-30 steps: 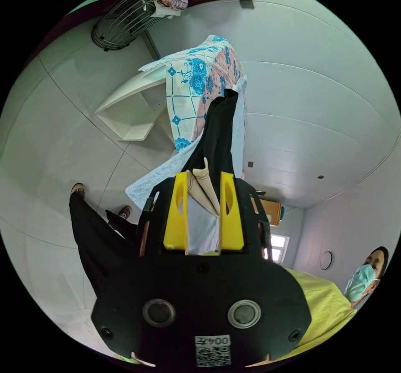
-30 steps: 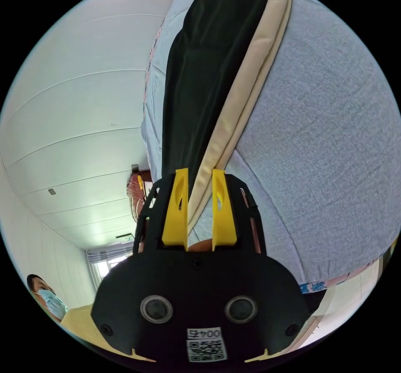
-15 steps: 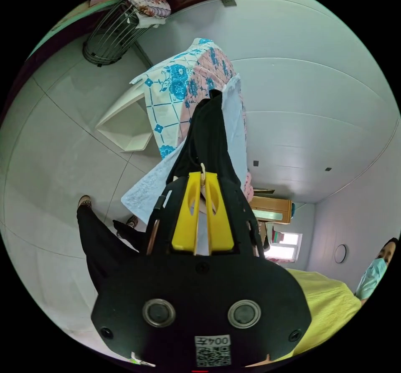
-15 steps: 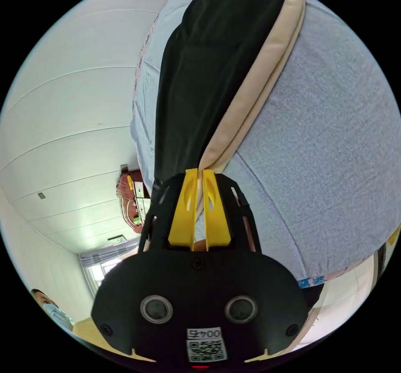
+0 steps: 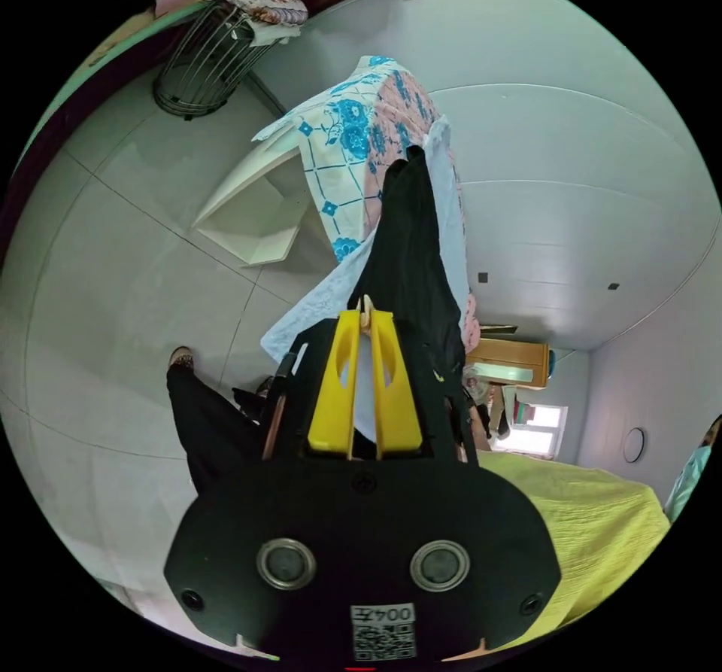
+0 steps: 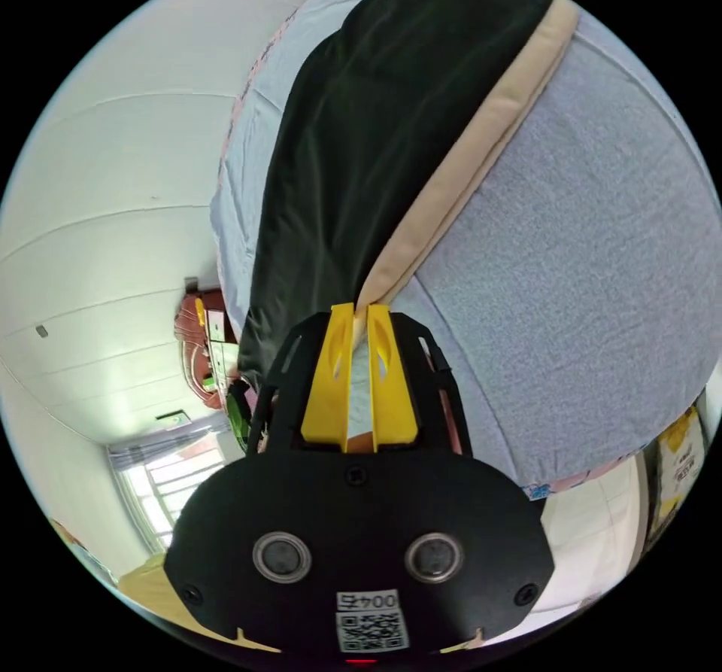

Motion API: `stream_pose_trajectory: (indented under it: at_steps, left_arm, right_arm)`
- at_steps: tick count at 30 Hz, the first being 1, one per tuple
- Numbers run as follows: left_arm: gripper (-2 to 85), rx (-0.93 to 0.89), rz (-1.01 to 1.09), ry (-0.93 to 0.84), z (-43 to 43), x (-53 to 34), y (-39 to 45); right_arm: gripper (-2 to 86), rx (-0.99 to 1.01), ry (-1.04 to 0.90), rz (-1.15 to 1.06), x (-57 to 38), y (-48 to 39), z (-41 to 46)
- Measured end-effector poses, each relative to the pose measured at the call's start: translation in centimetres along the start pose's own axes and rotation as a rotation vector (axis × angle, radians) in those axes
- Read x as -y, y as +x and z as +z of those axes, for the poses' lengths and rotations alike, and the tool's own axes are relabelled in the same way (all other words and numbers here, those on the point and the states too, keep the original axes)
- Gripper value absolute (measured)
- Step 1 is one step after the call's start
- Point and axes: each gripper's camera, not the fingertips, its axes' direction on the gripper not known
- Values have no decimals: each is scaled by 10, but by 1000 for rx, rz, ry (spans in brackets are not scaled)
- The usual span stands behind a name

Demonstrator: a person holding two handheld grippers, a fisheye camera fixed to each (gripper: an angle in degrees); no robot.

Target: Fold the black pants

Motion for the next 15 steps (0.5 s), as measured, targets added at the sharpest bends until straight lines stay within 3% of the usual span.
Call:
stream_pose_trajectory:
  at_steps: [3,7,15]
  left_arm:
    - [83,-91,-60,39,-5,-6,-17]
    - [130,-70,-47,70,-14,-16,-19]
    - [148,-177,-68,70,2,-26,-25]
  right_arm:
    - [64,20,7,38,-9,11,7]
    - [65,-38,59,-18,-35,6,6]
    - [55,-431,131,-526,-85,-67,79]
